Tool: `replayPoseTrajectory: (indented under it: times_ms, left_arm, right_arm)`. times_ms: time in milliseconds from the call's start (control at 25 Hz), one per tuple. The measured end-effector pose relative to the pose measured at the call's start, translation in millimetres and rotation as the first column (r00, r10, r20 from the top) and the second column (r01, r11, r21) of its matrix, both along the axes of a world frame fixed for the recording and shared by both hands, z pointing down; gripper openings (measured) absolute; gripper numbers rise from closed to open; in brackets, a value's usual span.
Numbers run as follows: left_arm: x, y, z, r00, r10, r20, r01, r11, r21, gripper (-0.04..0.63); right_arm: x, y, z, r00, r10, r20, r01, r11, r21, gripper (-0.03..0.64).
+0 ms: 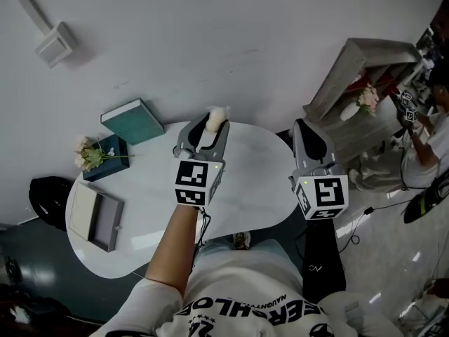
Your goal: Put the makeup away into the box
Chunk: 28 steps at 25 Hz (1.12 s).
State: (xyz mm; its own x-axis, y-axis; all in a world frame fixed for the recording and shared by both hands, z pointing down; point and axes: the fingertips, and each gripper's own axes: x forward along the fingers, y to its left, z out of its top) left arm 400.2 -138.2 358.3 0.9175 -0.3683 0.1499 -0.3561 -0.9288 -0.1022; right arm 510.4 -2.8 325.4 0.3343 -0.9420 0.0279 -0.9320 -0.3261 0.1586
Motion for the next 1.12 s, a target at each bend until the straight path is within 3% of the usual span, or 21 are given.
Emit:
replayPoseTrajectory:
  times_ms: [160, 400, 720, 1120]
  left_arm:
    - [-24.3, -4.1, -29.3, 0.995, -0.069, -0.072, 0.075, 0.993, 0.09, 0.158]
    - [-79.3, -23.4, -45.4, 0.982, -0.15, -0.113, 0.163, 0.98, 0.116, 0.158]
    - [-203.1, -63.5, -44.0, 0.945, -0.306, -0.112, 0.317, 0.942, 0.105, 0.158]
    - [-349.5, -88.6, -45.3, 0.886, -0.446, -0.125, 0.459, 0.883, 0.096, 0.158]
  right_arm:
    - [-2.9, -8.7, -7.5, 1.0, -0.008, 0.004, 0.008, 1.0, 0.016, 0.031]
    - [-36.3, -51.5, -8.2, 0.995, -0.1, 0.014, 0.1, 0.995, 0.026, 0.031]
    - [-141.2, -113.3, -14.7, 0.97, -0.245, 0.0, 0.245, 0.969, 0.023, 0.031]
    - [-287.7, -165.8, -19.6, 0.909, -0.417, -0.024, 0.417, 0.909, 0.005, 0.031]
